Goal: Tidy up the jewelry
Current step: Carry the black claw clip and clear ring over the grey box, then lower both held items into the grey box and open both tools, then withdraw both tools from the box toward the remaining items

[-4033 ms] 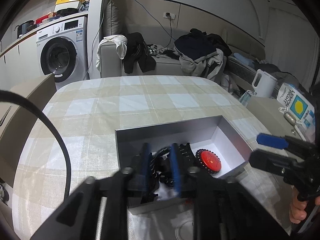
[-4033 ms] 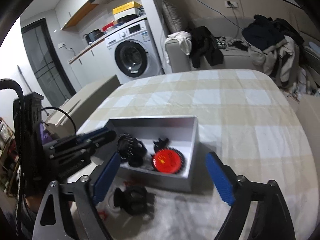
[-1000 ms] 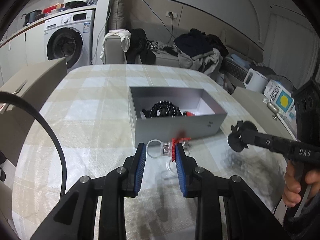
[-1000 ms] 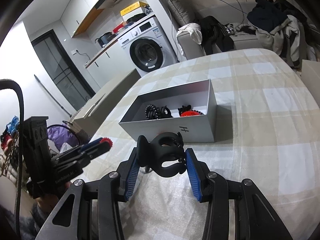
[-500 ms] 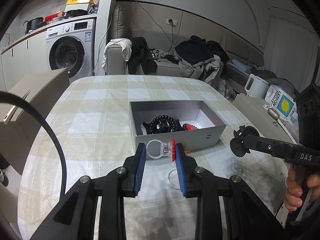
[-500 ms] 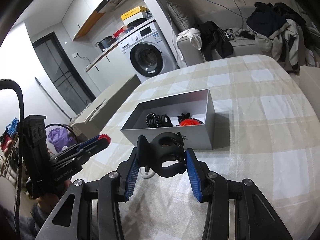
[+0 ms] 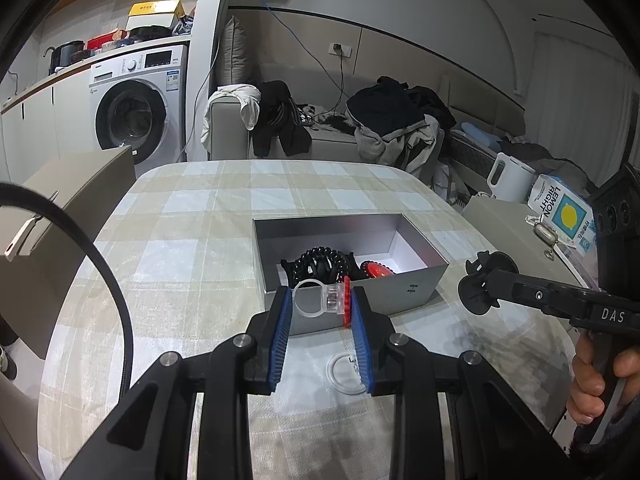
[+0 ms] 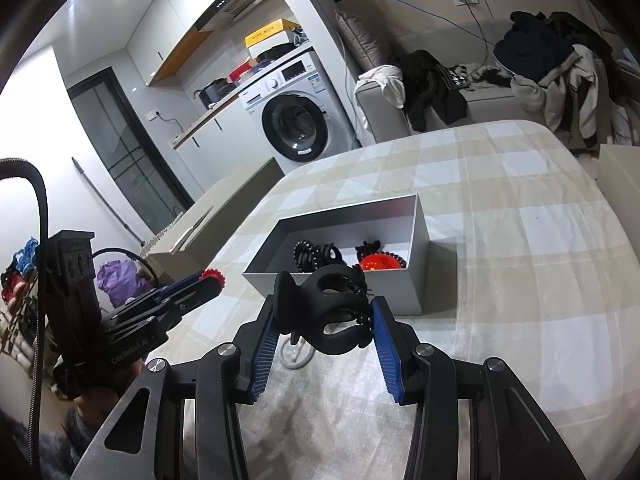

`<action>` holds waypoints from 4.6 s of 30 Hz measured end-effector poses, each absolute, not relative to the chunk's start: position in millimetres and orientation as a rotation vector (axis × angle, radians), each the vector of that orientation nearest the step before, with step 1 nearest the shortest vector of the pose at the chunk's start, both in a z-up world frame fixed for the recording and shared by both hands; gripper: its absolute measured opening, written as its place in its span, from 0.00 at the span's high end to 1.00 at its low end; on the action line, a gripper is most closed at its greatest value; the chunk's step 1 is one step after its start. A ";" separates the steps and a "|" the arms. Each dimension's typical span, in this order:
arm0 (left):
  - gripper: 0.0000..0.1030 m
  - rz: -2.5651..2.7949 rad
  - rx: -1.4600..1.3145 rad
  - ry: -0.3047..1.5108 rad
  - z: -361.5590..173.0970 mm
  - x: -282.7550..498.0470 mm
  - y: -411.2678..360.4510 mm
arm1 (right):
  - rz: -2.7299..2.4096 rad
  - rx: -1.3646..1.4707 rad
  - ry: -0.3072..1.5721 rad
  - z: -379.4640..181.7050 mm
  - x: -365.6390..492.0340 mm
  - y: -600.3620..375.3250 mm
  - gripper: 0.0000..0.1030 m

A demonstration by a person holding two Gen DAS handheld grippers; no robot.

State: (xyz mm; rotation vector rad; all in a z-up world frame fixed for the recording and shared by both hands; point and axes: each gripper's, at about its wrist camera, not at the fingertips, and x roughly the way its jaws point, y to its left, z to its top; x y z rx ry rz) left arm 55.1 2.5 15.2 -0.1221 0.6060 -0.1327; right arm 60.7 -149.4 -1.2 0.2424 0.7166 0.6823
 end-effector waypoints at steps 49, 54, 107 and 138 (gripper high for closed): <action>0.77 -0.154 -0.121 0.638 2.9 105.8 1.8 | 0.642 0.260 0.767 -5.5 124.0 -116.2 0.57; 0.77 -0.151 -0.110 0.637 3.9 111.0 1.3 | 0.626 0.246 0.768 -6.0 129.5 -114.1 0.57; 0.75 -0.159 -0.092 0.674 -1.2 133.5 -0.7 | 0.550 0.123 0.734 -3.5 134.7 -112.4 0.32; 0.01 -0.041 -0.160 0.730 -22.6 50.2 11.1 | 0.569 0.159 0.757 -18.8 57.6 -134.9 0.00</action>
